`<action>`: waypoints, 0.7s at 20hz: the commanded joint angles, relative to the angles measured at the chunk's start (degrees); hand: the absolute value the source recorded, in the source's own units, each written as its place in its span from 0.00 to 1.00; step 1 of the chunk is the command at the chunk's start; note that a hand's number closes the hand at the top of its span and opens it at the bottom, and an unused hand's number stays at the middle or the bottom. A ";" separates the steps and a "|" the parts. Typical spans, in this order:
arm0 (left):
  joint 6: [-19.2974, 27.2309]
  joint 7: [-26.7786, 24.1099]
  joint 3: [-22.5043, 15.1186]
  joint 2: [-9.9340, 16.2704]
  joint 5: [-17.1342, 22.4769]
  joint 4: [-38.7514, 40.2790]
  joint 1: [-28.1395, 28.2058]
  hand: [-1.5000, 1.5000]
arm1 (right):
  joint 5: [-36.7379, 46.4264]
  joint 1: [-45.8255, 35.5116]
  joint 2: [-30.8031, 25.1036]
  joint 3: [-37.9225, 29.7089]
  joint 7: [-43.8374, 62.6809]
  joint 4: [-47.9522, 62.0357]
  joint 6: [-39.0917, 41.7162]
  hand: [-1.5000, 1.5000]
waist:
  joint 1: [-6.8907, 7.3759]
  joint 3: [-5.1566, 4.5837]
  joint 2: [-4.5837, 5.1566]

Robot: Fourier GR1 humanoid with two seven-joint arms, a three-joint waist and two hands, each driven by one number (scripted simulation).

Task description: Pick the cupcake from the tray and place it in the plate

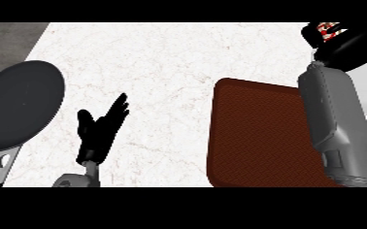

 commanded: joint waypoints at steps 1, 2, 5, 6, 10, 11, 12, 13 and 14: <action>0.19 -0.02 0.32 0.34 -0.20 0.09 0.42 0.50 | 9.70 -0.50 0.32 -4.90 8.21 2.46 -12.00 1.00 | -0.50 0.03 -0.30; -0.38 -1.96 0.38 0.20 -0.04 1.29 1.21 0.50 | 11.51 0.29 0.60 -6.80 9.68 3.36 -12.58 1.00 | -0.77 -0.01 -0.17; -0.31 -2.09 1.59 0.54 0.64 1.27 0.99 0.50 | 18.21 0.41 -1.18 -10.69 11.86 4.81 -13.65 1.00 | -1.39 0.02 -0.43; 0.40 -0.15 0.28 0.09 -0.08 -0.56 1.78 0.50 | 19.81 2.15 -1.81 -12.20 12.60 4.53 -15.15 1.00 | -1.31 0.13 -0.49; 0.16 -0.23 1.30 0.45 0.57 -0.55 0.72 0.50 | 25.47 2.76 -3.67 -17.64 15.16 4.90 -17.88 1.00 | -1.39 0.23 -0.44; 1.35 0.05 0.67 -1.14 -0.25 1.76 -1.00 0.50 | 28.21 1.55 -1.95 -18.55 16.42 5.01 -17.64 1.00 | -2.19 0.17 -0.61; 0.38 -1.59 1.26 -0.16 0.12 1.42 0.40 0.50 | 28.52 1.92 -3.32 -19.70 16.63 5.34 -18.30 1.00 | -2.42 0.17 -0.89; -0.33 -0.02 1.02 0.71 0.70 -1.26 2.57 0.50 | 27.80 3.24 -5.48 -20.26 15.65 7.50 -20.11 1.00 | -1.93 0.28 -0.94; 0.47 -0.50 0.98 -0.51 0.49 0.53 1.36 0.50 | 28.43 2.26 -5.87 -20.99 15.87 8.77 -20.82 1.00 | -1.95 0.28 -0.70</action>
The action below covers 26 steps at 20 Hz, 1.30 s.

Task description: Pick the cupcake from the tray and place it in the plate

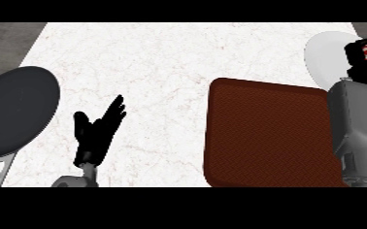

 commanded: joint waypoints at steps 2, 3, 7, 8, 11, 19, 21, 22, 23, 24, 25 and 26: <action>1.02 1.50 -0.61 -0.55 -0.43 -2.28 0.42 0.50 | 3.25 1.29 -3.44 -5.57 3.81 4.81 -10.56 1.00 | 0.33 0.20 0.04; 0.90 -0.77 -0.72 -1.15 -0.94 0.70 0.55 0.50 | 3.48 -1.55 -5.25 -5.30 3.01 6.97 -8.92 1.00 | -0.41 0.09 -0.21; -1.05 2.45 2.12 1.43 1.78 -0.78 -1.66 0.50 | 2.69 0.77 -7.54 -6.67 2.69 11.10 -14.51 1.00 | -0.69 0.17 -0.31; -1.34 -1.52 0.13 -0.22 0.75 0.49 1.64 0.50 | 2.06 -0.05 -9.17 -6.73 2.20 12.95 -14.12 1.00 | -0.43 0.16 -0.25; 0.36 0.60 0.38 -0.24 0.25 -1.03 2.11 0.50 | -5.68 -3.13 -12.16 -9.29 4.09 19.32 -5.25 1.00 | -1.18 0.22 -0.85; 1.66 -0.40 -0.97 -2.52 -1.10 0.92 0.18 0.50 | -15.36 -5.36 -13.10 -7.84 -6.57 30.35 -7.78 0.00 | -1.19 0.53 -0.33; 0.66 -0.91 0.20 -1.31 -0.08 0.55 1.63 0.50 | -17.61 -7.46 -12.51 -7.17 -10.25 30.14 -9.70 0.00 | -1.00 0.58 -0.68; 0.21 -0.31 0.31 -0.47 -0.25 0.61 1.17 0.50 | -17.72 -6.87 -12.85 -6.76 -11.50 29.28 -11.68 0.00 | -0.92 0.65 -0.48; -0.12 -1.70 0.05 -0.60 -0.18 -0.46 1.97 0.50 | -18.96 -6.72 -12.66 -6.70 -12.66 28.86 -13.34 0.00 | -1.00 0.64 -0.74; 1.04 -0.89 1.02 -0.86 -0.19 0.93 0.61 0.50 | -19.04 -6.36 -10.73 -5.57 -14.25 26.44 -15.16 0.00 | -1.60 0.65 -0.75; 0.20 0.26 1.48 -0.18 0.45 0.69 -1.52 0.50 | -19.79 -7.86 -10.59 -5.37 -14.35 24.85 -15.20 0.00 | -1.49 0.66 -0.63; -0.88 -0.26 0.45 0.06 0.41 0.23 1.37 0.50 | -20.58 -6.59 -10.89 -4.70 -15.33 22.08 -15.24 0.00 | -1.74 0.68 -1.03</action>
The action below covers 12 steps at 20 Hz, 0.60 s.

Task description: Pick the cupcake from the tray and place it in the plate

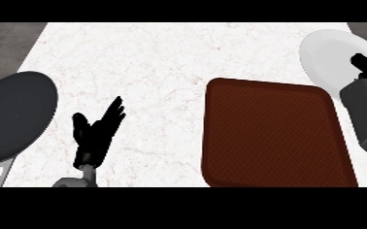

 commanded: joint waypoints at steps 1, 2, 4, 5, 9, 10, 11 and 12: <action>-0.51 0.46 0.38 0.53 0.62 -1.19 0.40 0.50 | -3.97 -1.22 0.79 1.89 -3.16 -5.38 -5.35 0.00 | -0.03 0.09 -0.43; -0.51 -0.31 0.57 0.44 0.61 -0.60 0.42 0.50 | -5.06 0.12 2.32 2.33 -3.26 -7.83 -5.38 0.00 | -0.09 0.10 -0.20; 1.09 -0.38 0.04 -0.84 -0.29 0.26 1.19 0.50 | -9.06 1.44 4.35 4.39 -3.66 -11.43 -5.43 0.00 | -1.39 0.00 -0.69; 0.88 -0.72 0.02 -0.83 -0.09 0.11 2.40 0.50 | -11.09 2.82 5.29 5.12 -3.28 -13.43 -5.44 0.00 | -1.45 -0.01 -0.78; -0.04 -0.35 0.65 0.09 0.77 -1.29 2.80 0.50 | -19.07 6.12 8.17 13.48 -3.11 -19.79 -5.50 0.00 | -2.10 -0.09 -1.24; 1.02 1.44 1.52 0.22 0.69 -0.38 1.07 0.50 | -20.81 6.64 10.70 16.61 -3.13 -21.97 -5.51 0.00 | -2.65 -0.11 -1.34; 1.27 1.52 2.07 0.32 1.11 -1.30 1.45 0.50 | -22.42 9.47 12.99 19.17 -3.06 -24.38 -5.51 0.00 | -2.85 -0.11 -1.55; 1.11 -0.91 2.32 0.31 0.53 1.16 1.33 0.50 | -23.65 10.53 13.10 21.71 -3.15 -26.24 -5.52 0.00 | -3.34 -0.14 -1.38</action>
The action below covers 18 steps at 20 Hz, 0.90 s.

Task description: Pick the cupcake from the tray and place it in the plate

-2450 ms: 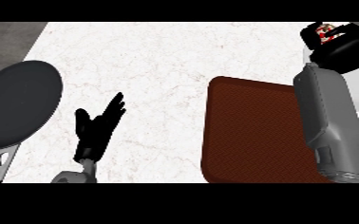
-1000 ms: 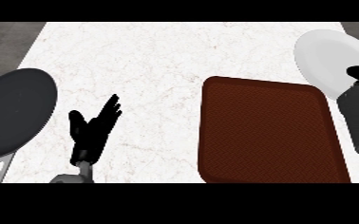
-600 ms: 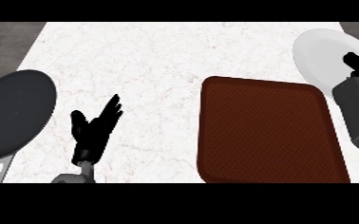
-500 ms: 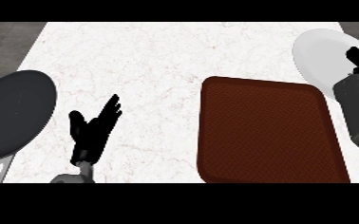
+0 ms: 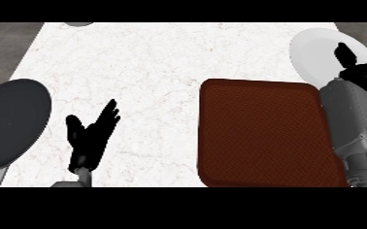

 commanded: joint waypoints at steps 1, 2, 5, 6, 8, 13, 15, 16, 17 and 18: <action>-0.71 -0.70 0.39 0.91 -0.08 0.77 1.03 0.50 | -8.65 4.29 4.11 11.58 1.17 -7.72 -2.03 0.00 | -0.87 -0.13 -0.48; -0.10 -0.11 -0.01 0.36 -0.35 0.38 0.91 0.50 | -10.52 7.80 3.81 14.52 1.21 -8.80 -2.03 0.00 | -0.74 -0.10 -0.20; 0.61 -0.15 -0.40 -0.75 -0.24 -0.50 2.04 0.50 | -15.83 13.98 5.21 24.75 1.83 -16.99 -2.05 0.00 | -0.84 -0.21 -0.35; -1.42 0.21 0.58 1.54 0.74 -1.61 2.36 0.50 | -17.28 18.59 4.33 26.22 2.05 -19.36 -2.05 0.00 | -0.97 -0.14 -0.30; 0.11 0.31 -0.37 0.09 -0.50 -0.75 1.39 0.50 | -19.79 24.08 5.55 33.30 1.69 -24.78 -2.05 0.00 | -1.12 -0.25 -0.14; -1.61 -0.64 1.56 2.15 0.69 -1.78 2.56 0.50 | -27.16 34.83 1.34 40.07 0.52 -33.77 -2.07 0.00 | 0.03 -0.34 0.17; 0.37 0.12 -1.17 -0.68 -1.40 -1.54 1.87 0.50 | -30.75 34.53 -1.03 39.44 -0.88 -32.55 -2.07 0.00 | 0.14 -0.36 0.25; -0.46 -2.05 0.64 0.04 -0.30 -0.33 2.71 0.50 | -30.32 37.73 1.35 40.64 -2.87 -35.79 -2.07 0.00 | -0.15 -0.44 0.14; -0.59 0.11 0.24 -0.10 -0.25 -0.40 0.57 0.50 | -32.57 36.50 0.07 40.86 -3.39 -33.76 -2.08 0.00 | -0.03 -0.40 0.21; -0.21 -1.23 0.84 -0.20 -0.93 2.22 -0.63 0.50 | -33.33 39.63 1.13 41.05 -4.45 -37.67 -2.08 0.00 | -0.42 -0.47 0.12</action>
